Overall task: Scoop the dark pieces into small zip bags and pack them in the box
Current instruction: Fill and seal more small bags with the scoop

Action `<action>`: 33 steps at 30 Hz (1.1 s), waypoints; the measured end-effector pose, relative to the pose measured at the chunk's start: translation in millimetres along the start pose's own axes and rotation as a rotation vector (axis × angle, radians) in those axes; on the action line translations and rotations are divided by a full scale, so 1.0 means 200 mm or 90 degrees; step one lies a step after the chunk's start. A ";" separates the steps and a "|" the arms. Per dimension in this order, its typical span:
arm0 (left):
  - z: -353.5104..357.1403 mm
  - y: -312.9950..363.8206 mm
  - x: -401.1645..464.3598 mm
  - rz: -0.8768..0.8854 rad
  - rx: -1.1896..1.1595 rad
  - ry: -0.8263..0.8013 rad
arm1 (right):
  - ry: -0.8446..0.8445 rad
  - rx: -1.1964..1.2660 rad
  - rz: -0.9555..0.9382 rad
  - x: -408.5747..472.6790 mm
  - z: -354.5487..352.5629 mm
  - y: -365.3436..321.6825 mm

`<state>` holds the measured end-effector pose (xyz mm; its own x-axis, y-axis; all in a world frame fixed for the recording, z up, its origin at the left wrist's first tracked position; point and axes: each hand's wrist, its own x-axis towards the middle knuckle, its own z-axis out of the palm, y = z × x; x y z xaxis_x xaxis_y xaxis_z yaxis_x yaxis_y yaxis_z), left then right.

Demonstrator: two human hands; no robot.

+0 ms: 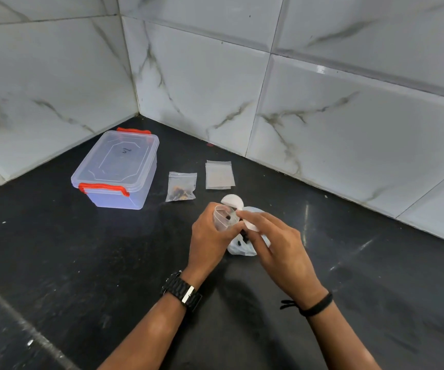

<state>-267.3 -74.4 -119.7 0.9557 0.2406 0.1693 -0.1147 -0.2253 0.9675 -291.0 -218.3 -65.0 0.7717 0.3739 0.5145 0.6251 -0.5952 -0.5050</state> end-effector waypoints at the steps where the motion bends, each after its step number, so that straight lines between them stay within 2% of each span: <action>1: 0.00 0.00 0.00 0.000 0.002 -0.001 | 0.005 0.000 -0.010 0.00 0.00 0.00; 5: 0.00 -0.01 0.00 -0.021 -0.025 0.000 | -0.004 0.031 0.014 0.00 0.00 0.00; 9: 0.01 -0.06 0.02 -0.014 0.016 0.025 | 0.133 0.164 0.145 0.01 0.00 0.02; 12: 0.02 -0.11 0.05 -0.062 0.046 0.020 | 0.188 0.174 0.231 0.01 0.00 0.07; 17: 0.04 -0.13 0.09 -0.152 0.046 -0.046 | 0.133 0.083 0.266 -0.02 0.10 0.18; 21: 0.04 -0.14 0.12 -0.164 0.052 -0.078 | 0.080 -0.041 0.215 -0.05 0.16 0.22; 26: 0.07 -0.14 0.12 -0.172 0.009 -0.106 | -0.011 -0.113 0.196 -0.07 0.18 0.26; 29: 0.08 -0.16 0.12 -0.183 -0.029 -0.115 | -0.023 -0.100 0.206 -0.06 0.19 0.27; 33: 0.08 -0.15 0.11 -0.187 -0.070 -0.117 | 0.024 -0.040 0.238 -0.04 0.17 0.25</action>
<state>-237.4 -77.7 -148.9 0.9840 0.1034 -0.1452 0.1524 -0.0663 0.9861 -262.2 -226.5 -118.9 0.9396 0.0973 0.3281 0.2920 -0.7281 -0.6201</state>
